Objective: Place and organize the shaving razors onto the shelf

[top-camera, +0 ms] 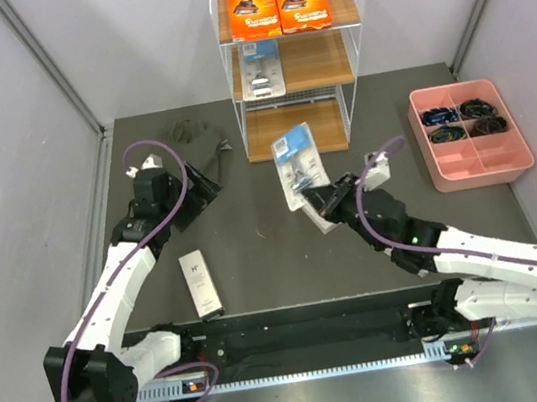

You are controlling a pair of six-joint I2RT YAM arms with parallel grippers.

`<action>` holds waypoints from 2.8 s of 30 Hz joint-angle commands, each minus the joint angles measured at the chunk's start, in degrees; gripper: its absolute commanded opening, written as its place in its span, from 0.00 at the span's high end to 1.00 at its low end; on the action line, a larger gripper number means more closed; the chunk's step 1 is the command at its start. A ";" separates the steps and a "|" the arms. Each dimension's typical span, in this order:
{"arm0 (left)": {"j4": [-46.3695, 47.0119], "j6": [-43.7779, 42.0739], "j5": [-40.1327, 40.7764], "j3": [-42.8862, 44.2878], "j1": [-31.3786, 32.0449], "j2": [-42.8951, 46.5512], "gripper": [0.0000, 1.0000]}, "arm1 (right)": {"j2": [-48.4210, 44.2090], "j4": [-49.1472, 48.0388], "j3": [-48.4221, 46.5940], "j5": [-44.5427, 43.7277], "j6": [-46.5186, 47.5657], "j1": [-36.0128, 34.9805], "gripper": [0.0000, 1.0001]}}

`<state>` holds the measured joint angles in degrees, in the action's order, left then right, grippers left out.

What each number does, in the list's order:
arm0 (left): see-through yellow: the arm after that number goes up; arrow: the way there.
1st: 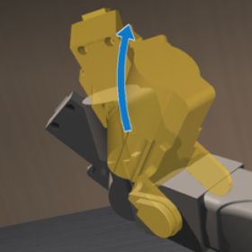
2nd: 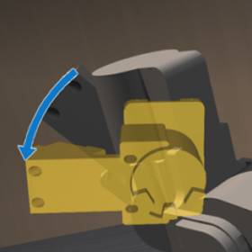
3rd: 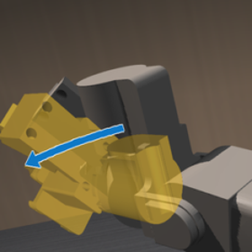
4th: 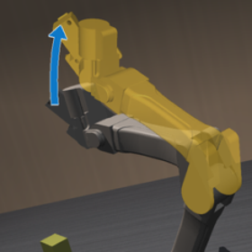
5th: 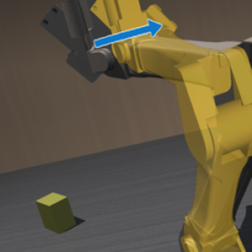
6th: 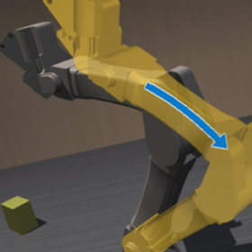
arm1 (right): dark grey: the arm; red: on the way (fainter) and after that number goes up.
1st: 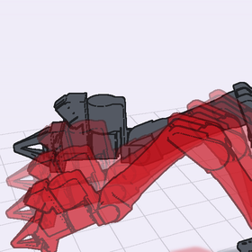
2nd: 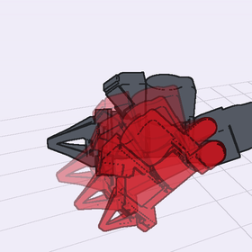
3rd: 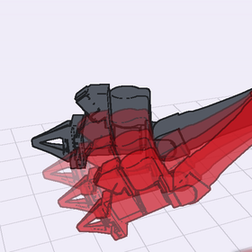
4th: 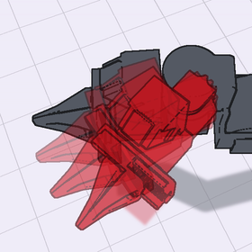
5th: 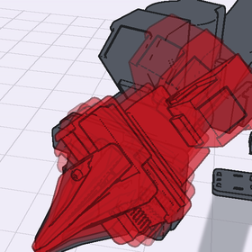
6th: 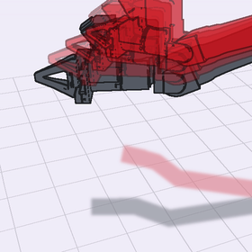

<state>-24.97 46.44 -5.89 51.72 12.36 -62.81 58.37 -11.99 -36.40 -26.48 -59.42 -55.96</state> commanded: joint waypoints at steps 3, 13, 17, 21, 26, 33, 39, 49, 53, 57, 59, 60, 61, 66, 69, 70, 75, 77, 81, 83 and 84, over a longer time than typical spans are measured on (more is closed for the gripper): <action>-0.25 -1.79 1.23 -2.42 -0.32 1.63 0.01 | -7.12 -13.31 2.91 -11.66 -1.84 1.47 1.00; 0.10 -2.14 0.88 -3.56 -0.32 1.11 0.01 | -6.08 -22.02 2.66 -7.89 -5.45 7.36 1.00; 0.10 -2.31 0.88 -3.56 -0.23 0.93 0.01 | -4.85 -21.94 0.99 -6.22 -5.97 8.59 1.00; 0.10 -2.84 0.70 -3.65 -0.32 1.02 0.01 | -2.74 -20.36 -1.03 -1.58 -8.34 12.79 1.00; 0.19 -3.19 0.62 -3.82 -0.32 0.84 0.01 | 1.39 -20.00 -4.02 4.41 -10.10 17.29 1.00; -0.25 -3.46 1.05 -4.79 -0.32 0.58 0.01 | 6.75 -19.12 -7.98 12.93 -12.30 22.21 1.00; -0.95 -3.54 1.49 -4.97 -0.32 0.67 0.01 | 11.40 -20.79 -10.09 16.28 -14.06 25.02 1.00; -1.22 -3.72 1.94 -5.58 -0.32 1.20 0.01 | 17.21 -20.62 -16.59 20.15 -14.85 28.72 1.00; -1.04 -3.46 2.02 -6.02 -0.32 1.37 0.01 | 18.97 -19.39 -18.44 20.59 -14.50 29.51 1.00; -1.39 -3.63 2.20 -6.02 -0.32 1.55 0.01 | 21.87 -18.86 -20.72 22.52 -15.72 30.65 1.00; -1.39 -3.63 2.55 -6.02 -0.32 1.81 0.01 | 23.01 -18.51 -21.16 22.96 -16.17 31.00 1.00; -1.48 -3.63 2.64 -6.02 -0.32 2.07 0.01 | 23.28 -17.90 -21.95 23.23 -16.25 31.09 1.00; -1.57 -3.63 2.81 -6.02 -0.32 2.16 0.01 | 23.54 -17.72 -22.13 23.05 -16.26 31.18 1.00; -1.66 -3.72 3.08 -5.85 -0.32 2.60 0.01 | 25.03 -16.67 -23.80 23.40 -16.26 31.97 1.00; -2.10 -3.63 2.82 -5.67 -0.32 2.69 0.01 | 26.35 -15.26 -25.81 24.46 -15.82 32.50 1.00; -2.01 -3.63 2.64 -5.67 -0.32 2.78 0.01 | 26.62 -14.82 -26.26 24.55 -15.82 32.58 1.00; -2.01 -3.28 2.38 -5.85 -0.32 3.30 0.01 | 28.55 -12.80 -28.80 25.51 -15.82 33.55 1.00; -2.01 -3.28 2.38 -6.02 -0.32 3.30 0.01 | 29.61 -11.92 -29.86 25.95 -15.82 33.81 1.00; -2.01 -3.28 2.20 -6.11 -0.32 3.30 0.01 | 32.07 -11.04 -31.88 26.22 -16.17 34.60 1.00; -2.10 -3.37 2.11 -6.20 -0.32 3.39 0.01 | 33.73 -10.08 -33.98 27.80 -16.17 34.87 1.00; -2.10 -3.37 2.02 -6.20 -0.32 3.65 0.01 | 34.26 -9.20 -34.69 27.97 -16.17 35.04 1.00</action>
<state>-27.38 43.48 -3.60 45.63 12.36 -60.84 90.70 -21.54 -65.41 -0.54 -75.31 -22.04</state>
